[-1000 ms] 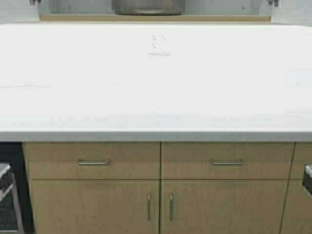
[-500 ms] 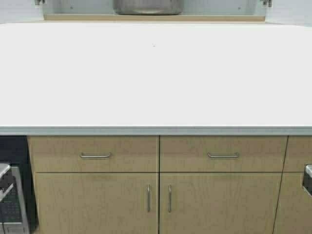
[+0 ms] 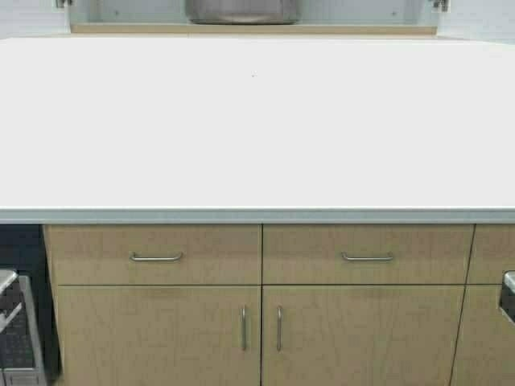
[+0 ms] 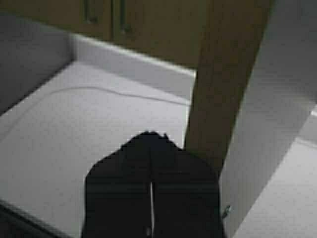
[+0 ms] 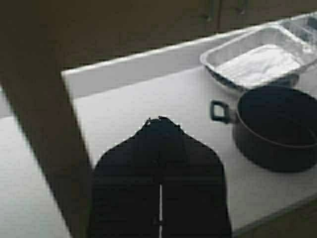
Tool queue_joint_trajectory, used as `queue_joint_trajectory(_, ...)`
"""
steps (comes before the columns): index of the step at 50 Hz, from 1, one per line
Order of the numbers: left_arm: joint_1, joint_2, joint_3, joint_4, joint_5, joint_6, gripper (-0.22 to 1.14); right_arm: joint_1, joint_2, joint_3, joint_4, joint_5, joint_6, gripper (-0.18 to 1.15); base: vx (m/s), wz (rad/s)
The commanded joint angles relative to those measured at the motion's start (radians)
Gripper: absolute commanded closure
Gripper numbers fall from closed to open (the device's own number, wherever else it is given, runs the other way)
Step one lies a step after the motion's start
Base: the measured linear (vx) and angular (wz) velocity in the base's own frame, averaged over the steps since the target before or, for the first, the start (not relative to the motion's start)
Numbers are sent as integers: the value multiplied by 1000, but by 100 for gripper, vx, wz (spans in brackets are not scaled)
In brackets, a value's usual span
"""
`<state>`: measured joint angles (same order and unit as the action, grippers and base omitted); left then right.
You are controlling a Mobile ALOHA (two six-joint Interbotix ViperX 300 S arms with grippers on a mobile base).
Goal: Open the cabinet, put the pot inside, then close it
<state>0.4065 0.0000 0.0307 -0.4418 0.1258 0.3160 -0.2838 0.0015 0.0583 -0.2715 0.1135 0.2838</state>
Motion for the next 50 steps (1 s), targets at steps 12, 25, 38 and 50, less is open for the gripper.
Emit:
queue_joint_trajectory(12,-186,-175,132,-3,26,2,89,178,-106,23,0,58,-2,91,1,1)
queue_joint_trajectory(25,-282,-394,371,-2,-3,17,89,348,-264,207,-5,58,-2,91,1,0)
queue_joint_trajectory(38,-293,-545,512,-3,0,23,89,416,-396,399,2,72,9,91,2,-1)
queue_joint_trajectory(50,-419,-595,514,3,25,41,89,477,-492,523,3,67,6,91,6,1)
